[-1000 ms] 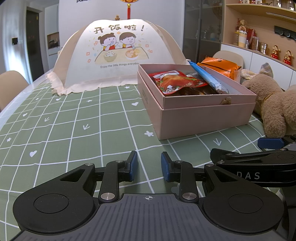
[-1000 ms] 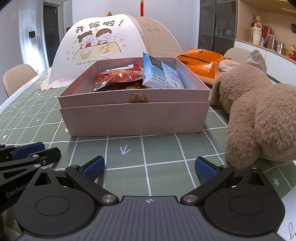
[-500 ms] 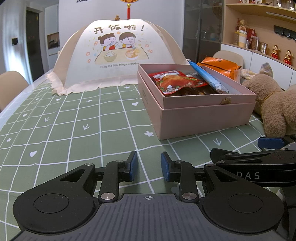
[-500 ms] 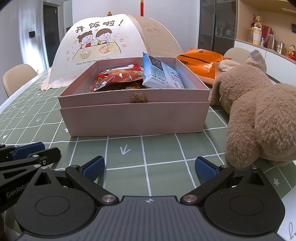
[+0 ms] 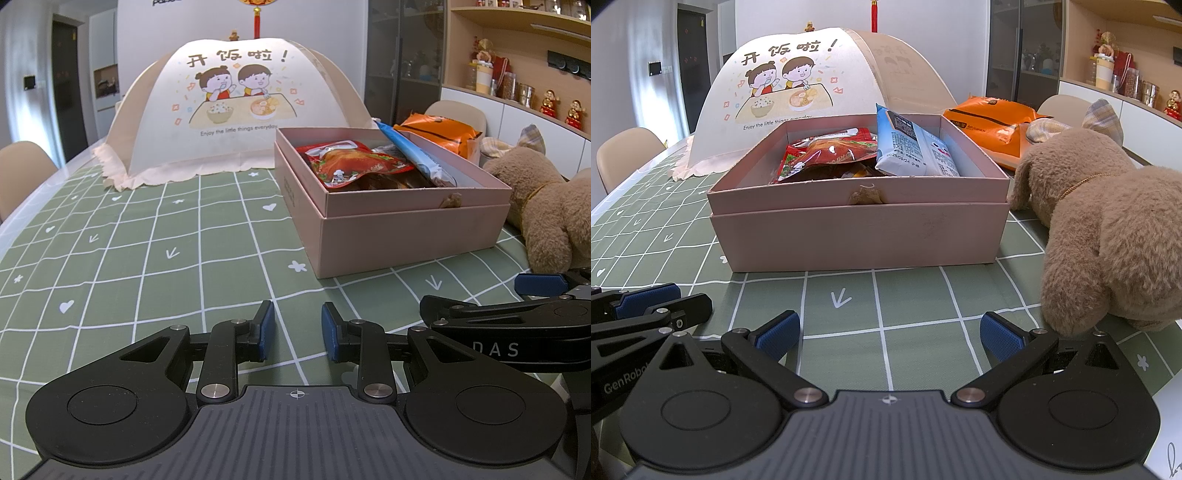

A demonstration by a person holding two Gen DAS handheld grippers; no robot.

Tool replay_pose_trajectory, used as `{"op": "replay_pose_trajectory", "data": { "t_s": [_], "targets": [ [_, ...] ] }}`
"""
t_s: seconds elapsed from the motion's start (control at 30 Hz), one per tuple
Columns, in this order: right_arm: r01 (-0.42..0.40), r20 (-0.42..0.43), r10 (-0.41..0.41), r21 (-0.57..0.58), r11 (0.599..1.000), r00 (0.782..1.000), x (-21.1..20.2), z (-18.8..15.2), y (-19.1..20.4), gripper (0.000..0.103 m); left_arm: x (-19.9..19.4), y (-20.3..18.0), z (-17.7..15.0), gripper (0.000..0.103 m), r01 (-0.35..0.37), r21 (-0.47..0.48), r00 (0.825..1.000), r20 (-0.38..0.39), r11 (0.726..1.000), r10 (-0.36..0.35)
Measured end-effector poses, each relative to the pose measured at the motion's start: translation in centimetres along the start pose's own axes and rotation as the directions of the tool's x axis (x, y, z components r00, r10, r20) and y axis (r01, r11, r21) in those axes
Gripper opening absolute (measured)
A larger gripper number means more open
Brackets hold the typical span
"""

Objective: Organize snacks

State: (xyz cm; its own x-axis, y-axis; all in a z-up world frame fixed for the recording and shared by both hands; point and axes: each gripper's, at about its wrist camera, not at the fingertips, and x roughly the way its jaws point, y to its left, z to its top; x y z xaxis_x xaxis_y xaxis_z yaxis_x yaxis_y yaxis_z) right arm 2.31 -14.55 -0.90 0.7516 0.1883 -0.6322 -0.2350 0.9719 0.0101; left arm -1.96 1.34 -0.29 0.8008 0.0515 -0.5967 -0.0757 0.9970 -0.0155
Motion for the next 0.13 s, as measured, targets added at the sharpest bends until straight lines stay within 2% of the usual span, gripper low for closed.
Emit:
{"op": "replay_pose_trajectory", "data": {
  "t_s": [0.13],
  "targets": [
    [0.0, 0.0, 0.0, 0.0, 1.0, 1.0, 0.0, 0.0, 0.01, 0.103, -0.01, -0.07, 0.01, 0.032, -0.003, 0.003, 1.0, 0.0, 1.0, 0.003]
  ]
}}
